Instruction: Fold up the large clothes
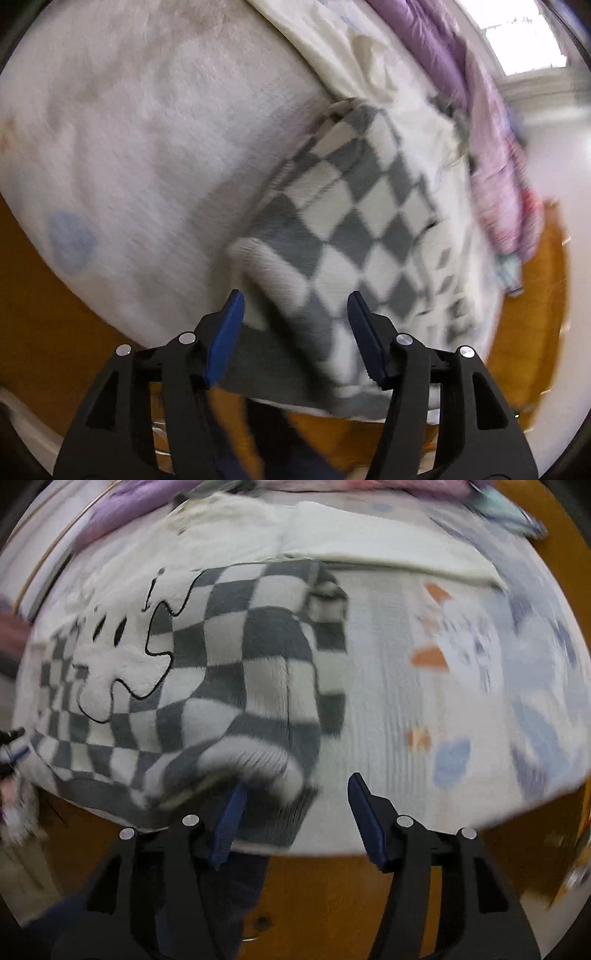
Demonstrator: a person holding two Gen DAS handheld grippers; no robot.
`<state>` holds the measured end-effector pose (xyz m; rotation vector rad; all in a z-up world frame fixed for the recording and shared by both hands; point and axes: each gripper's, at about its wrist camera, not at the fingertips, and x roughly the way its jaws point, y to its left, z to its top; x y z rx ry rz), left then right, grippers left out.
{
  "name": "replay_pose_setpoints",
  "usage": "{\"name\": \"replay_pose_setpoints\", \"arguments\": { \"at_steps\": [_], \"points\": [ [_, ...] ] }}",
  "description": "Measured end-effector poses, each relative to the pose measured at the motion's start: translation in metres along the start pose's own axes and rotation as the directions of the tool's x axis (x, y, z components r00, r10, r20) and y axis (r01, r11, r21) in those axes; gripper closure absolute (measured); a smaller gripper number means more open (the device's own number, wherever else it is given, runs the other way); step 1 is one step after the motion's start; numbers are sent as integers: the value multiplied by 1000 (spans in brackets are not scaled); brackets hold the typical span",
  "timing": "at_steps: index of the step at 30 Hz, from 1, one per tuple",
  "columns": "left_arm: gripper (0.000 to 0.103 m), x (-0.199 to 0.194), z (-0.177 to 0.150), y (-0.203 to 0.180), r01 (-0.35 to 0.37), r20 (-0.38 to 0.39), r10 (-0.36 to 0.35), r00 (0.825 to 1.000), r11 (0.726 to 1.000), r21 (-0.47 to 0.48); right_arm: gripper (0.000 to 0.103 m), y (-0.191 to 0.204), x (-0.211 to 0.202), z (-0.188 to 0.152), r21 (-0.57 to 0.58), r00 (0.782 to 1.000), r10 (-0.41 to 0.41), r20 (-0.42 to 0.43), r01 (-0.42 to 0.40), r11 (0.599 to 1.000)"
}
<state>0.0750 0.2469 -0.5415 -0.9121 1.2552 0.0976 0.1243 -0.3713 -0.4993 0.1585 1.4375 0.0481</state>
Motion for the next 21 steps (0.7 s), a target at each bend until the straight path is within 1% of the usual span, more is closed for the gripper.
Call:
{"name": "replay_pose_setpoints", "arguments": {
  "at_steps": [1,2,3,4,5,6,7,8,9,10,11,12,13,14,15,16,18,19,21],
  "points": [
    [44,1,-3,1,6,2,-6,1000,1000,-12,47,-5,-3,-9,81,999,45,1,-45,996],
    [42,5,-4,2,18,-2,-18,1000,999,-27,46,-10,-3,-14,181,993,121,14,-121,976],
    [40,12,-5,2,18,-18,-19,1000,999,-47,44,-13,1,-18,274,981,191,30,-192,942],
    [40,19,-5,3,16,-30,-18,999,998,-66,43,-14,7,-20,353,969,243,45,-243,904],
    [40,25,-5,3,19,-38,-22,999,996,-88,43,-20,22,-23,482,947,313,71,-307,821],
    [40,34,-4,4,12,-46,-17,999,994,-111,43,-21,35,-23,555,934,347,82,-332,763],
    [40,41,-2,4,0,-52,-6,999,993,-117,43,-24,49,-23,633,918,381,110,-360,685],
    [40,47,-1,3,-7,-56,1,998,993,-119,43,-27,60,-21,681,902,406,147,-390,620],
    [41,53,0,1,-28,-61,22,998,994,-109,43,-29,69,-19,708,895,414,166,-401,582],
    [44,59,1,-2,-57,-73,51,996,994,-90,47,-30,74,-13,721,901,400,167,-388,574],
    [69,62,2,-4,-82,-80,78,994,995,-54,74,-30,78,-8,723,927,347,143,-337,603],
    [87,63,2,-10,-93,-80,92,993,996,-9,90,-29,79,-2,707,942,317,110,-298,641],
    [88,61,2,-15,-114,-71,115,991,993,20,91,-28,78,1,695,948,304,92,-280,663],
    [90,59,1,-18,-117,-69,119,990,992,36,91,-26,72,6,667,954,289,86,-270,694],
    [91,54,-2,-21,-120,-64,124,990,991,57,92,-24,64,10,632,962,260,80,-250,733],
    [91,49,-5,-22,-120,-67,124,990,991,65,92,-24,57,12,609,969,237,70,-230,759],
    [91,43,-11,-22,-110,-83,115,990,992,68,92,-34,52,11,615,971,230,72,-225,756],
    [91,43,-16,-20,-117,-95,124,988,990,73,92,-40,53,12,612,976,209,62,-203,764],
    [90,49,-25,-11,-127,-123,136,983,989,78,92,-43,68,14,588,978,205,35,-186,787]
  ]
}}
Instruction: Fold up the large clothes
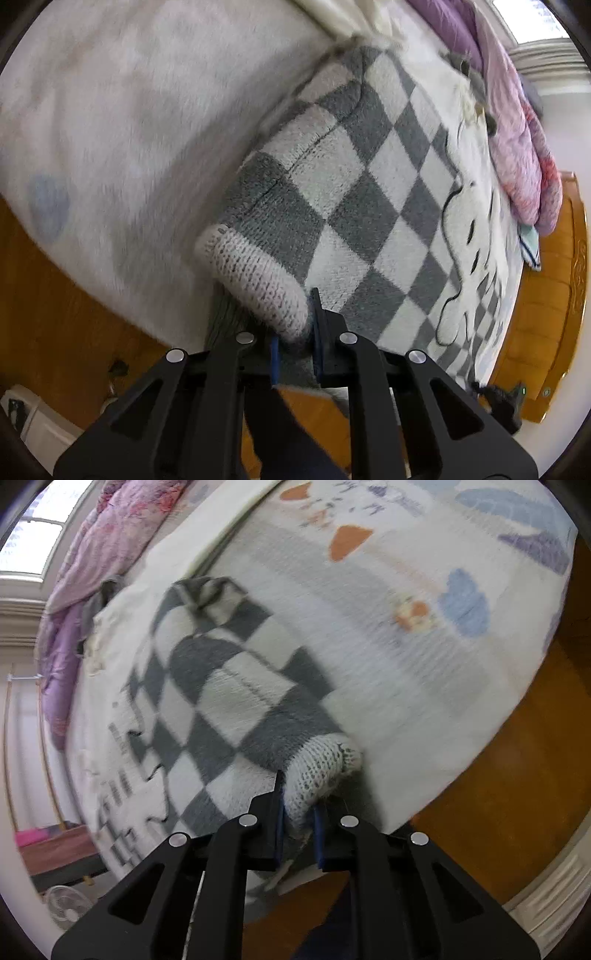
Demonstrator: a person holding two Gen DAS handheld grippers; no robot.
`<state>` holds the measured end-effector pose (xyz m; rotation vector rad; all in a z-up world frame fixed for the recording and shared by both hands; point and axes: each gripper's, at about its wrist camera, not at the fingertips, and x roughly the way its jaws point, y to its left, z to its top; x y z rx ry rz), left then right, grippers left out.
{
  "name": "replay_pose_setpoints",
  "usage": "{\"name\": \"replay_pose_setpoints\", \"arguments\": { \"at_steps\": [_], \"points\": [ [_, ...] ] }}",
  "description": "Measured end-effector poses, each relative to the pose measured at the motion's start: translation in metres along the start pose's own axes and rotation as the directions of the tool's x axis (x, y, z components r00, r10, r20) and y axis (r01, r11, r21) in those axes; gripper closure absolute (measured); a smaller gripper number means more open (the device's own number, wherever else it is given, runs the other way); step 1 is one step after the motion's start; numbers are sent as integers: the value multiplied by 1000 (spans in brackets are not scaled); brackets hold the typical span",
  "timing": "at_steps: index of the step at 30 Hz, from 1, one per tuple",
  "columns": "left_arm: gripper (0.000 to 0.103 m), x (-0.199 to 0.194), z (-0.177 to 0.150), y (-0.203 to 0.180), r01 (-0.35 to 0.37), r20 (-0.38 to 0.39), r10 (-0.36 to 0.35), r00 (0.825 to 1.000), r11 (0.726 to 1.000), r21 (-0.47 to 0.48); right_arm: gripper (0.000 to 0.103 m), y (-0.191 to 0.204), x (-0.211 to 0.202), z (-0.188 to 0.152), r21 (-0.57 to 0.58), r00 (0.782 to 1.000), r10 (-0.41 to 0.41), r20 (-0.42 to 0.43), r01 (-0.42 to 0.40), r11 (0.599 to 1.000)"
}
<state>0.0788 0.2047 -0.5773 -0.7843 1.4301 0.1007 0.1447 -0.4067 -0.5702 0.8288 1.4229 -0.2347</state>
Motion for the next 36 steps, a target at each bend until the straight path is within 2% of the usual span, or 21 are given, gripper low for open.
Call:
{"name": "replay_pose_setpoints", "arguments": {
  "at_steps": [2,4,5,8,10,11,13,14,15,16,18,19,20,22,25,26,27,29,30,34,36],
  "points": [
    [90,16,-3,6,-10,-11,9,1000,1000,-22,91,-4,24,5,-4,999,-32,-24,32,999],
    [81,34,3,9,-33,-14,32,999,998,-53,90,2,45,5,-47,996,-77,-36,76,996],
    [79,40,6,10,-37,-20,36,999,997,-68,89,6,50,5,-68,995,-102,-19,101,993],
    [75,41,13,4,-36,-49,33,998,998,-60,82,10,50,5,-41,994,-103,-31,102,994],
    [51,32,13,4,-5,-53,3,999,999,-53,74,16,32,3,-65,991,-128,-39,125,990],
    [33,24,14,3,6,-42,-9,999,999,-54,69,18,20,2,-85,985,-171,-31,168,982],
    [26,10,14,1,2,-13,-3,1000,999,-50,69,30,2,1,-148,970,-243,13,242,959],
    [21,5,15,2,7,-13,-8,1000,999,-53,69,46,-11,0,-216,951,-305,57,310,926],
    [20,-3,17,6,12,2,-12,1000,997,-73,69,56,-18,-1,-253,943,-322,86,333,908],
    [20,-6,18,7,13,20,-11,1000,996,-89,71,71,-25,-2,-301,945,-305,118,327,896],
    [17,-12,20,17,27,52,-20,998,992,-122,92,119,-25,-5,-429,973,-195,122,229,874],
    [17,-11,20,21,27,58,-19,998,991,-132,94,133,-22,-6,-467,981,-159,110,192,863],
    [17,-8,22,23,17,57,-8,998,989,-145,100,163,-12,-8,-523,993,-91,79,119,844],
    [17,-4,24,29,9,53,-1,999,987,-163,102,221,14,-14,-610,999,4,39,20,792],
    [17,6,21,31,-19,54,29,998,986,-167,103,284,55,-21,-671,997,78,-7,-62,739],
    [17,8,20,30,-14,51,23,998,985,-172,103,304,72,-23,-697,999,51,6,-33,716],
    [17,10,19,30,-6,49,15,999,984,-177,103,316,83,-24,-704,999,36,3,-23,710],
    [17,11,15,33,-10,48,19,999,985,-172,103,335,110,-19,-684,998,21,-57,-54,728],
    [17,12,12,33,-13,52,22,998,985,-171,103,341,126,-18,-682,998,-13,-58,-30,730],
    [15,11,6,37,-10,67,22,998,983,-181,103,339,172,-6,-711,993,-105,-48,40,702],
    [15,12,5,40,4,72,10,997,982,-191,103,343,181,-2,-706,991,-120,-54,47,706]
  ]
}}
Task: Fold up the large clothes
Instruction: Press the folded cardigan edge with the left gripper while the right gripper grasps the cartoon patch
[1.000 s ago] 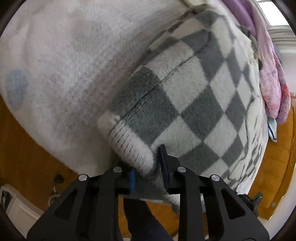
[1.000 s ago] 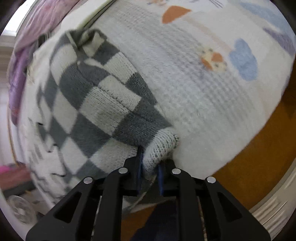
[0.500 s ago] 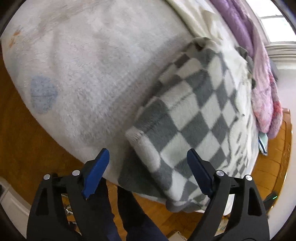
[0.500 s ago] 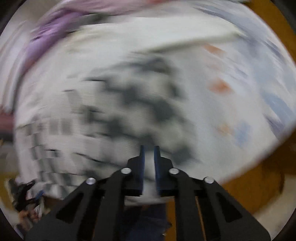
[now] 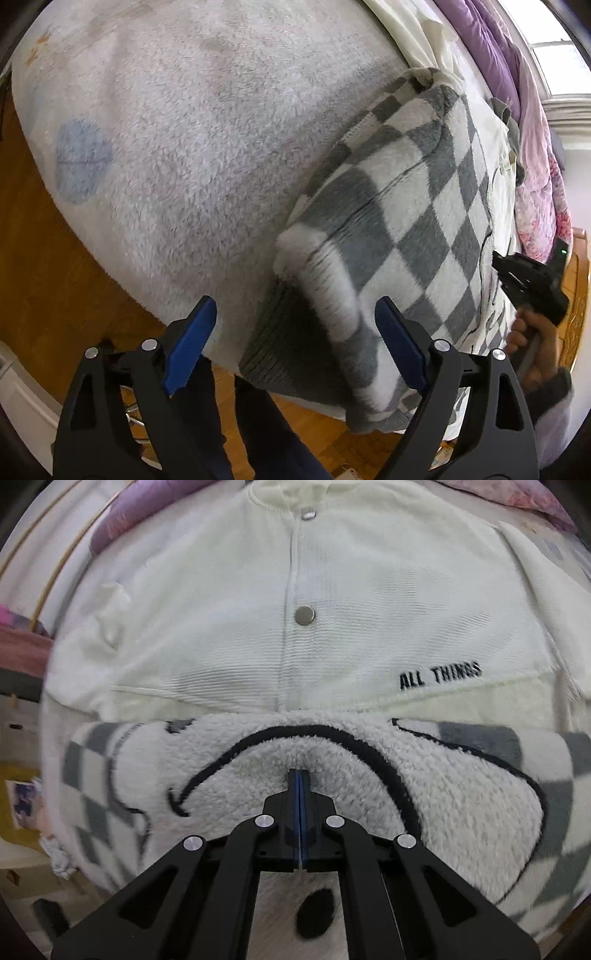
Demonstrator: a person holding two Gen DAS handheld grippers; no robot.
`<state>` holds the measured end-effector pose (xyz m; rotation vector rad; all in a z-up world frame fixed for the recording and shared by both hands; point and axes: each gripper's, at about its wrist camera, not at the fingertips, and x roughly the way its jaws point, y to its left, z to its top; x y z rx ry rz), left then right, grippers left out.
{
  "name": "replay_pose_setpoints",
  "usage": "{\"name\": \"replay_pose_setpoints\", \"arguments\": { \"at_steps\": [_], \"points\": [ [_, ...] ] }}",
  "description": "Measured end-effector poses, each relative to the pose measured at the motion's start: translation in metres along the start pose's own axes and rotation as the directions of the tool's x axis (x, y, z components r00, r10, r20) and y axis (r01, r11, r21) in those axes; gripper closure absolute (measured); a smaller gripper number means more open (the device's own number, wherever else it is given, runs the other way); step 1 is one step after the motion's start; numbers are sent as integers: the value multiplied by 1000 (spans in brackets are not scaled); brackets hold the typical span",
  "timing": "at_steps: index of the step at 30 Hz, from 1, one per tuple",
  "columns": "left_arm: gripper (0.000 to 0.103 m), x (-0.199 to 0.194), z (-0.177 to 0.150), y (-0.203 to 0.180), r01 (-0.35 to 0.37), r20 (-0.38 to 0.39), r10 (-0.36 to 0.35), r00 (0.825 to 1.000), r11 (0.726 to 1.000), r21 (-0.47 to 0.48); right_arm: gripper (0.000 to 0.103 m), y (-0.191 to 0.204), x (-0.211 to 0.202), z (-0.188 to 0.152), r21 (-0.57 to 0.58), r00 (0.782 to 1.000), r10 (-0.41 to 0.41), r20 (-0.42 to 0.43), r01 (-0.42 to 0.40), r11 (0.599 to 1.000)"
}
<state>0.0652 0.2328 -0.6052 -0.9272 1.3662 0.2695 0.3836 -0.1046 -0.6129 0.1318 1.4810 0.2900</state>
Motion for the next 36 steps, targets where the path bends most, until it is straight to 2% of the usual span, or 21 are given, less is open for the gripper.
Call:
{"name": "replay_pose_setpoints", "arguments": {
  "at_steps": [5,8,10,12,16,19,23,27,31,34,36],
  "points": [
    [15,0,1,10,29,-2,-29,1000,999,-42,103,-5,-20,-8,80,998,53,-34,-50,996],
    [15,0,2,12,34,3,-34,999,999,-40,103,-6,-35,-43,112,990,82,-114,-69,991],
    [15,1,2,17,39,0,-39,999,998,-49,103,-6,-33,-65,97,988,67,-141,-54,994],
    [15,4,1,27,54,-16,-55,998,995,-83,103,-10,-24,-74,99,990,69,-125,-57,993],
    [15,8,-1,38,87,-40,-93,995,987,-134,103,-18,-15,-67,144,987,97,-129,-78,986],
    [15,9,-2,43,87,-52,-95,994,987,-133,103,-15,-27,-79,126,987,82,-137,-64,990],
    [15,13,-6,44,91,-74,-101,992,988,-122,103,-16,-38,-119,118,986,72,-151,-54,992],
    [15,22,-11,43,89,-78,-99,992,988,-129,103,-22,-27,-146,165,979,87,-186,-57,985],
    [16,27,-10,41,66,-86,-74,994,994,-90,103,-27,-6,-148,153,978,99,-181,-72,986],
    [26,25,-9,37,79,-88,-86,992,994,-72,103,-34,-15,-150,200,974,131,-185,-93,975],
    [35,24,-8,38,111,-99,-119,988,990,-86,103,-34,-20,-162,233,963,160,-217,-108,967]
  ]
}}
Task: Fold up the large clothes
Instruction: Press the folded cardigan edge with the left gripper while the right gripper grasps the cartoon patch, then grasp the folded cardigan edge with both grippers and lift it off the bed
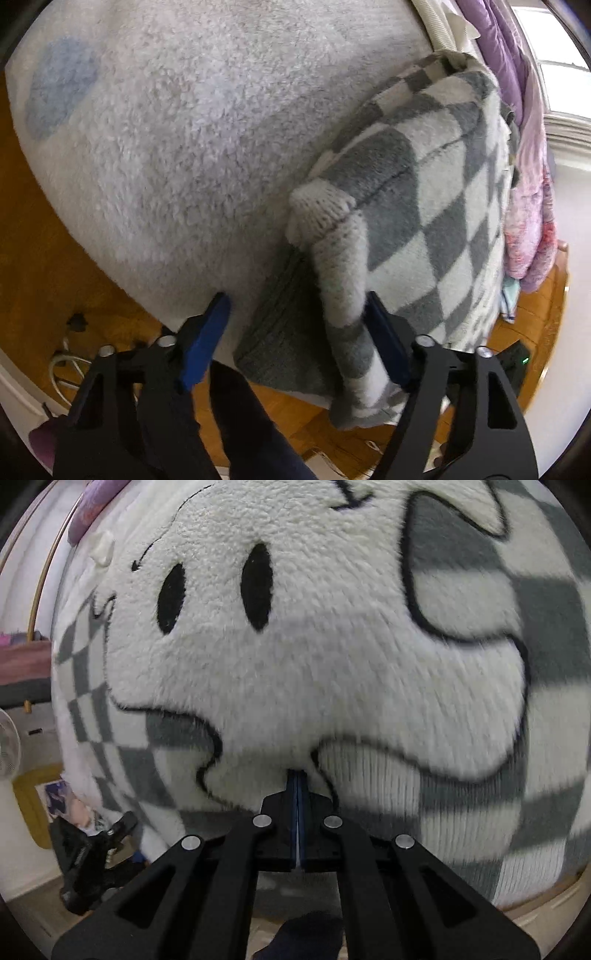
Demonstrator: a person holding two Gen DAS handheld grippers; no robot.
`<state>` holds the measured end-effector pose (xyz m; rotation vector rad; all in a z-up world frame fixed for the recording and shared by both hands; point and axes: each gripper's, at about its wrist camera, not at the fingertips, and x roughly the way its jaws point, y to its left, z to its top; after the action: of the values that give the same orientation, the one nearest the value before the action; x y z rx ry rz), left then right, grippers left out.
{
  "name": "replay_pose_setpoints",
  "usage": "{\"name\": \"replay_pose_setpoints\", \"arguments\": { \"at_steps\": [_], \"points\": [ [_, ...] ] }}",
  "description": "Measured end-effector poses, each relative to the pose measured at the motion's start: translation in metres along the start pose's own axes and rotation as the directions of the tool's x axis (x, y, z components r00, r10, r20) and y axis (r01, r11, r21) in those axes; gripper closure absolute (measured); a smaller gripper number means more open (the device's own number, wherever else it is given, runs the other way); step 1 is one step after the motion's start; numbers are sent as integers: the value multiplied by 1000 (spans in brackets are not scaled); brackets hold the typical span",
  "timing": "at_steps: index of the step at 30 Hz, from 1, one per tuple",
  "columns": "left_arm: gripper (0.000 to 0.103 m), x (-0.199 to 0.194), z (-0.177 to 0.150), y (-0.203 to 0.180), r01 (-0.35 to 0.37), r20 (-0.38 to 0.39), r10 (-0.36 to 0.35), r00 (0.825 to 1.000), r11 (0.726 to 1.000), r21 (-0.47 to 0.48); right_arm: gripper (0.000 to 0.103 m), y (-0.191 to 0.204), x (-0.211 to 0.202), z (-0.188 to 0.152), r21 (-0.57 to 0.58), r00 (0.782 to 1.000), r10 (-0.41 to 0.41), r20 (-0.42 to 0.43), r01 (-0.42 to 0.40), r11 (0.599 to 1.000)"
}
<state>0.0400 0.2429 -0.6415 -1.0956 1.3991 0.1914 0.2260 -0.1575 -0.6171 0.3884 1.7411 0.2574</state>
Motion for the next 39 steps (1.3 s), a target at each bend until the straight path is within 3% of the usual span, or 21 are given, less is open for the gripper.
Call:
{"name": "replay_pose_setpoints", "arguments": {
  "at_steps": [2,5,8,11,13,14,17,19,23,24,28,33,37,39],
  "points": [
    [40,0,1,3,5,-5,-5,1000,1000,7,103,-2,12,-12,-6,999,-2,-36,2,1000],
    [54,0,-1,1,17,-8,-17,1000,1000,13,103,-4,24,-12,-39,1000,-10,-1,10,999],
    [76,-5,-2,-7,26,-4,-26,1000,999,44,103,4,16,-11,-67,999,-44,0,44,997],
    [81,-21,-5,-20,20,9,-21,1000,995,93,96,31,-6,-18,-169,994,-75,85,89,982],
    [82,-34,-8,-34,40,15,-42,999,992,119,92,50,-20,-27,-252,990,-34,139,69,965],
    [83,-40,-10,-39,49,17,-51,999,991,127,85,61,-28,-33,-297,986,2,169,49,953],
    [84,-52,-12,-54,78,5,-79,997,987,144,59,96,-43,-55,-461,970,127,207,-17,887],
    [84,-60,-12,-62,103,-5,-103,995,983,150,55,118,-46,-72,-568,961,201,190,-60,821],
    [84,-63,-18,-80,133,-22,-131,991,978,158,43,149,-35,-102,-700,951,266,157,-83,709],
    [84,-63,-18,-82,141,-25,-138,990,978,154,42,151,-31,-106,-712,951,263,163,-71,698],
    [84,-60,-17,-88,140,-30,-137,990,978,157,41,167,4,-111,-738,957,222,187,-12,675],
    [84,-59,-15,-86,133,-42,-127,991,977,166,41,169,21,-101,-730,948,193,253,56,682],
    [83,-56,-12,-90,131,-45,-124,991,975,182,65,176,26,-98,-715,947,161,277,91,693],
    [79,-56,-13,-98,142,-67,-131,989,966,214,75,171,23,-94,-679,950,158,270,72,731]
  ]
}}
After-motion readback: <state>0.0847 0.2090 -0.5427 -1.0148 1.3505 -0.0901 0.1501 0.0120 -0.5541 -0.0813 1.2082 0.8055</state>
